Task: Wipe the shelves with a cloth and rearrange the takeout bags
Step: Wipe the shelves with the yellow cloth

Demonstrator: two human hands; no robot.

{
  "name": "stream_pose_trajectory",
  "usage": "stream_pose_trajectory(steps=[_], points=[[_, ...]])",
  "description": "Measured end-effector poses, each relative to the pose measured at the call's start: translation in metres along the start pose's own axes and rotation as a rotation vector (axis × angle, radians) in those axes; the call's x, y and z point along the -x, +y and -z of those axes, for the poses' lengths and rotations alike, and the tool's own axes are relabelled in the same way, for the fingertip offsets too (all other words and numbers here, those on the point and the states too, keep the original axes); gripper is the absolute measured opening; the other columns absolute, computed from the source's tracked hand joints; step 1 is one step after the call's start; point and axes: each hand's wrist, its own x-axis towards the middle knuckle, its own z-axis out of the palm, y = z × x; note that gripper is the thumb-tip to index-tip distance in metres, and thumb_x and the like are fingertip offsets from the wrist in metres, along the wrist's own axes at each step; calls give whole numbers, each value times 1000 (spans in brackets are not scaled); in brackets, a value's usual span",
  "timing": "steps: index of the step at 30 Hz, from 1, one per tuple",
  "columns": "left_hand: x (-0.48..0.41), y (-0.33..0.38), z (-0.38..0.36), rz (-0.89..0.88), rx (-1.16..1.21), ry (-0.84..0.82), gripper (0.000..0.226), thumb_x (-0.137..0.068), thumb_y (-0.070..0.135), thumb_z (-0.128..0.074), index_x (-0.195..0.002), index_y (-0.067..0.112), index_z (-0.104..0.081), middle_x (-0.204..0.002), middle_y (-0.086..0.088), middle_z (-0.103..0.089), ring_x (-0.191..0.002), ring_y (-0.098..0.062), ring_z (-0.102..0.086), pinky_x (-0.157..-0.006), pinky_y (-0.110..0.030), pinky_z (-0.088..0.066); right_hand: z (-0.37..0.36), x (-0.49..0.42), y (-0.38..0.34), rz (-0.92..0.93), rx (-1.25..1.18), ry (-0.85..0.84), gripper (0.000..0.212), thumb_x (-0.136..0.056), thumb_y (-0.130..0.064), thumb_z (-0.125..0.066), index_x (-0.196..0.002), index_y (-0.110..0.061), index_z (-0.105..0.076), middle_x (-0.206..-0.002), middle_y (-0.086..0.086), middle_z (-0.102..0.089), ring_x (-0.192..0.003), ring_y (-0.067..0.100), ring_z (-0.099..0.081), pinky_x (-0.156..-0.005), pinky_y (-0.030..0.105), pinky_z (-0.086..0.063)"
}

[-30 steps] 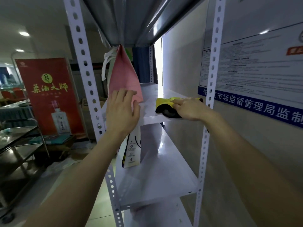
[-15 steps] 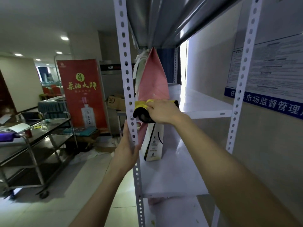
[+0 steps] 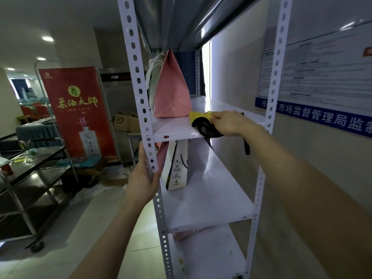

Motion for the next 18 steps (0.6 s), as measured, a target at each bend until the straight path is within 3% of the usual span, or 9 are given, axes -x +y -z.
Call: stream_pose_trajectory(steps=[4,7,11,15,16,18], points=[[0,-2,-3,32,-39,19,115,-99,29,-72,-166,53,18,-138,-6,-72,-100,-35,-78,-85,-59,-65,20,1,26,-95,-31,-74,47,-113,-44,-33,-158,-38,-45,-165,3,-43,-145,30,-44,-115,41,-37],[1,-5,-4,30,-41,42,115,-98,30,-73,-167,52,16,-135,-6,-73,-97,-34,-78,-82,-58,-66,27,-11,19,-92,23,-138,45,-114,-41,-34,-151,-27,-55,-154,8,-52,-132,30,-51,-99,37,-38],[0,-8,-9,42,-57,62,116,-96,30,-74,-167,51,16,-132,-5,-74,-94,-31,-78,-79,-48,-65,24,-43,15,-85,110,-204,51,-112,-49,-37,-140,-15,-61,-140,12,-56,-124,35,-55,-93,40,-38],[0,-9,-11,38,-12,73,110,-94,37,-68,-168,50,12,-131,1,-75,-90,-23,-78,-74,-50,-67,11,-97,23,-86,158,-212,46,-113,-40,-33,-145,-18,-58,-145,14,-56,-126,33,-57,-102,40,-43],[0,-8,-12,40,-4,73,109,-93,38,-68,-168,51,11,-133,3,-74,-88,-15,-78,-72,-46,-67,7,-111,26,-86,160,-219,47,-112,-44,-34,-145,-20,-58,-145,13,-56,-125,33,-57,-108,43,-44],[1,-8,-13,49,0,79,109,-93,35,-68,-168,52,9,-142,4,-69,-85,3,-73,-65,-23,-62,-1,-140,34,-85,162,-237,49,-109,-47,-35,-146,-23,-55,-147,11,-55,-124,33,-56,-112,49,-44]])
